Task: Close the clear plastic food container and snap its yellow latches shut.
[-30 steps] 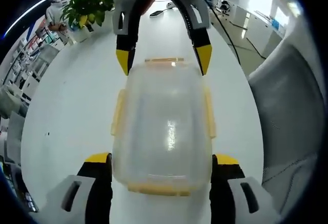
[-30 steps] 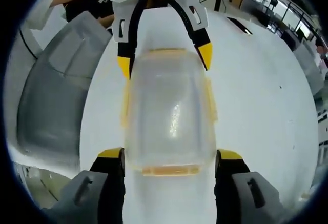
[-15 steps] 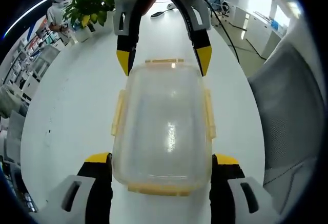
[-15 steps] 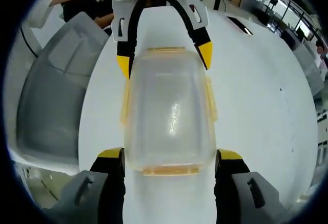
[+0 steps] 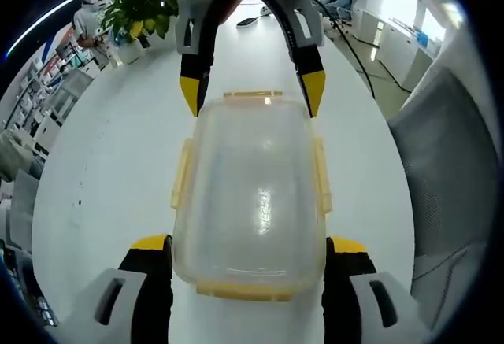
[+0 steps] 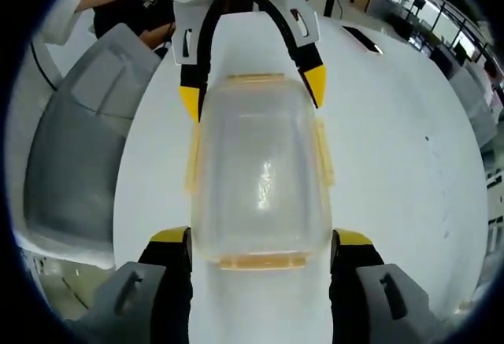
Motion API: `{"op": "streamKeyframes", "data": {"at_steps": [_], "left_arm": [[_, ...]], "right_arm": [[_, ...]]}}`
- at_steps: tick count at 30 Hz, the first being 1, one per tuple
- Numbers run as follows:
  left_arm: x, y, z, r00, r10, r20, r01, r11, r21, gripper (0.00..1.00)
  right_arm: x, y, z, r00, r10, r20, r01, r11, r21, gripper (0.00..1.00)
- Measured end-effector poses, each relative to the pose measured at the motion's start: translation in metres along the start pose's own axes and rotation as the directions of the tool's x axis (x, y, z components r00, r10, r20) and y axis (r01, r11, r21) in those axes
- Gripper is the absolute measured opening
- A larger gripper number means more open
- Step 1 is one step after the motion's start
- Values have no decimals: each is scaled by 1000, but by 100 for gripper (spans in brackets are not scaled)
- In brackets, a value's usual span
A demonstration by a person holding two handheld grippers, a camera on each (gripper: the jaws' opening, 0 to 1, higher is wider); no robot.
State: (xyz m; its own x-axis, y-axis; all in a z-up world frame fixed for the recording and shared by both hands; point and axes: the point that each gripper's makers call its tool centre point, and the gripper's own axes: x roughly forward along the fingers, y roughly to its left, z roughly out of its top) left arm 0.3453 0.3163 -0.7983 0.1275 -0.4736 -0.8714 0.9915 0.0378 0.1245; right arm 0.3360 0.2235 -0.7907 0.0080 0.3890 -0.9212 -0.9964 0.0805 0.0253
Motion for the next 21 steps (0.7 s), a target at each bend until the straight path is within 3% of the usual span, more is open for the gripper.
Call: {"op": "streamKeyframes", "data": {"at_steps": [21], "left_arm": [[5,43,0,1000,-3,2,3,1000,-7,75]], "right_arm": [[-1,-38,6,1000,-5,12,5,1000,0,68]]}}
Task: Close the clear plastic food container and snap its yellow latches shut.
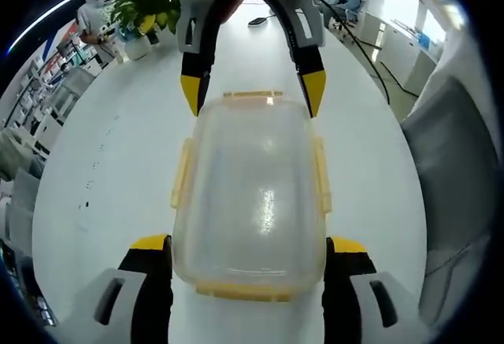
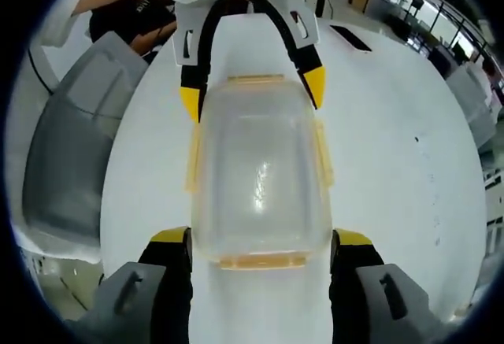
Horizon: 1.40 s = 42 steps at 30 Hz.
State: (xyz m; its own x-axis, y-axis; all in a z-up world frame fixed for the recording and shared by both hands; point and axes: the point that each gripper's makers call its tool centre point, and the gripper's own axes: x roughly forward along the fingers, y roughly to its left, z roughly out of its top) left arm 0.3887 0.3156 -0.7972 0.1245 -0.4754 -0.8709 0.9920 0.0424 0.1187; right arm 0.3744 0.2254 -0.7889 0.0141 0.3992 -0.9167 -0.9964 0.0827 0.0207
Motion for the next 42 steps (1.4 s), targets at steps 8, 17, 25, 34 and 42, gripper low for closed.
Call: {"op": "streamKeyframes", "data": {"at_steps": [8,17,25,34,42], "left_arm": [[2,14,1,1000,-3,4,3,1000,2,75],[4,23,0,1000,0,5,0,1000,-5,75],[3,26,0,1000,5,1,-5,1000,-8,75],[3,29,1,1000,3,13,-3,1000,-11,76],[3,31,1,1000,2,22,-1,1000,-22,76]], "right_arm": [[0,-14,1,1000,-1,3,1,1000,5,68],[0,-27,0,1000,1,-3,-1,1000,-1,68],[-1,-31,-1,1000,-6,3,6,1000,7,68],[-1,-34,-2,1000,-6,-1,6,999,32,68],[0,-35,0,1000,-9,6,9,999,46,69]]}}
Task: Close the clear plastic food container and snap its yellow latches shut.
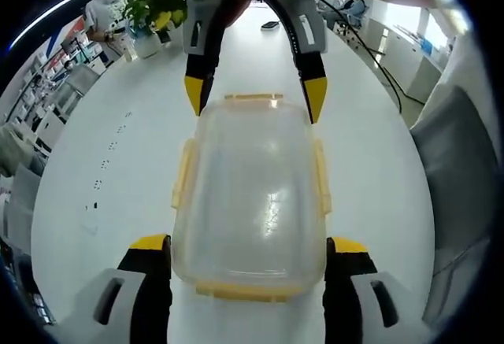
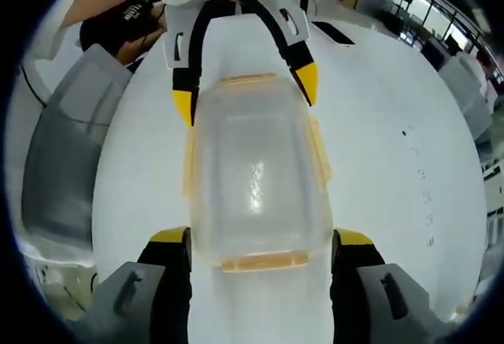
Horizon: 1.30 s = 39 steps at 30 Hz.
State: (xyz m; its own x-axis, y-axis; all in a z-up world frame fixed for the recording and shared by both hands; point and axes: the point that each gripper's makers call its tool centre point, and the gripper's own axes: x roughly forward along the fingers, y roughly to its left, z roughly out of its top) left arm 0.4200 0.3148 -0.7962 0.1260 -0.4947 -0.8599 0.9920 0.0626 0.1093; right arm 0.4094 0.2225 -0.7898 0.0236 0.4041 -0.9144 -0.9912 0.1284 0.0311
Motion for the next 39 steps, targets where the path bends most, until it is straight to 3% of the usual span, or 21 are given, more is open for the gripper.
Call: {"op": "streamKeyframes", "data": {"at_steps": [14,17,19,21,29,31,39], "left_arm": [[-2,7,0,1000,19,9,-18,999,-33,82],[-6,7,6,999,20,44,-19,999,-30,83],[-7,9,13,996,37,86,-35,999,-23,88],[-8,13,16,993,61,105,-60,998,-15,99],[-13,8,11,994,64,92,-60,997,-48,99],[-14,8,9,993,72,92,-68,997,-47,99],[-27,2,20,984,101,149,-85,990,-109,99]], "right_arm": [[-3,-1,1,1000,-4,22,3,1000,14,76],[-5,0,2,999,-8,33,7,1000,20,77],[-7,-1,2,999,-11,37,10,999,31,79],[-9,0,3,999,-13,50,11,999,37,83],[-15,2,1,997,-41,72,37,998,48,97],[-18,4,6,993,-42,107,36,998,57,98],[-23,7,10,984,-68,166,54,995,88,99]]}}
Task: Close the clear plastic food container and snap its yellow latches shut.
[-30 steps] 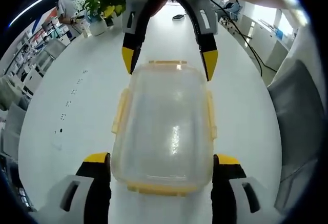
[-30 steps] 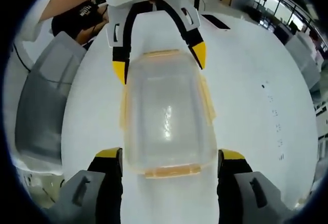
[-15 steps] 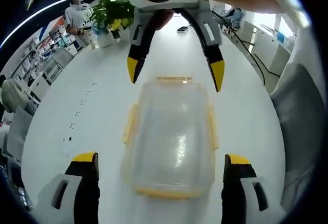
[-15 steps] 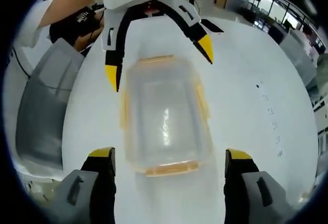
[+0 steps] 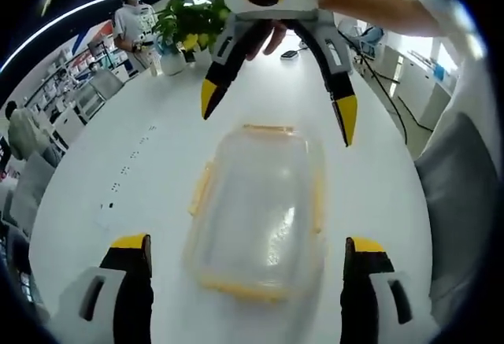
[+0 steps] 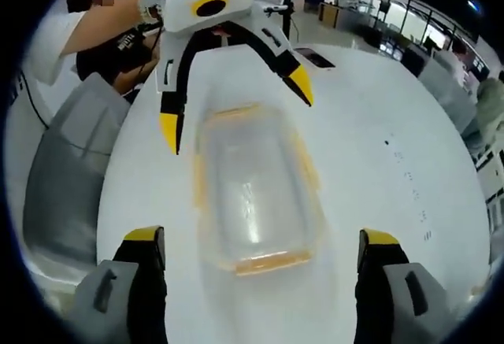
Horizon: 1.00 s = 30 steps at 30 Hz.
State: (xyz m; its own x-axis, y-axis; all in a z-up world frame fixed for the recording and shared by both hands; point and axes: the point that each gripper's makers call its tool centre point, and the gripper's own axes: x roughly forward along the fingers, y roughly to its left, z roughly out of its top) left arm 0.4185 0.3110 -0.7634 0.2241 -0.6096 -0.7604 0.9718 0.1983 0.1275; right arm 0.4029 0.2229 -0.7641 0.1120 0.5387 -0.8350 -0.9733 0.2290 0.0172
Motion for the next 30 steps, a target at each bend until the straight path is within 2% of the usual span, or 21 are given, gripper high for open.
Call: {"op": "streamKeyframes", "data": {"at_steps": [3,6,9,15,22,24,25,27,30], "left_arm": [[-4,1,2,1000,16,15,-16,999,-39,99],[-9,-5,9,997,16,73,-10,996,-93,99],[-15,-7,16,991,42,125,-30,995,-94,99],[-31,-14,25,977,82,195,-55,989,-140,99],[-51,-24,23,965,125,230,-89,983,-160,99],[-58,-30,19,962,142,233,-107,982,-156,99],[-61,-32,17,961,148,233,-113,981,-155,99],[-69,-35,15,950,179,255,-139,976,-167,99],[-81,-46,14,942,190,278,-138,971,-194,99]], "right_arm": [[-4,0,-2,1000,-17,11,16,1000,16,99],[-8,0,3,998,-43,53,42,999,29,100],[-14,3,7,994,-67,89,63,997,52,100],[-26,17,6,990,-98,104,90,993,74,99],[-39,32,8,977,-150,151,133,984,117,99],[-43,27,12,966,-188,177,167,977,130,99],[-45,31,12,963,-192,188,167,976,141,98],[-47,37,13,957,-203,207,167,969,180,98],[-51,46,13,950,-224,217,185,965,187,98]]}}
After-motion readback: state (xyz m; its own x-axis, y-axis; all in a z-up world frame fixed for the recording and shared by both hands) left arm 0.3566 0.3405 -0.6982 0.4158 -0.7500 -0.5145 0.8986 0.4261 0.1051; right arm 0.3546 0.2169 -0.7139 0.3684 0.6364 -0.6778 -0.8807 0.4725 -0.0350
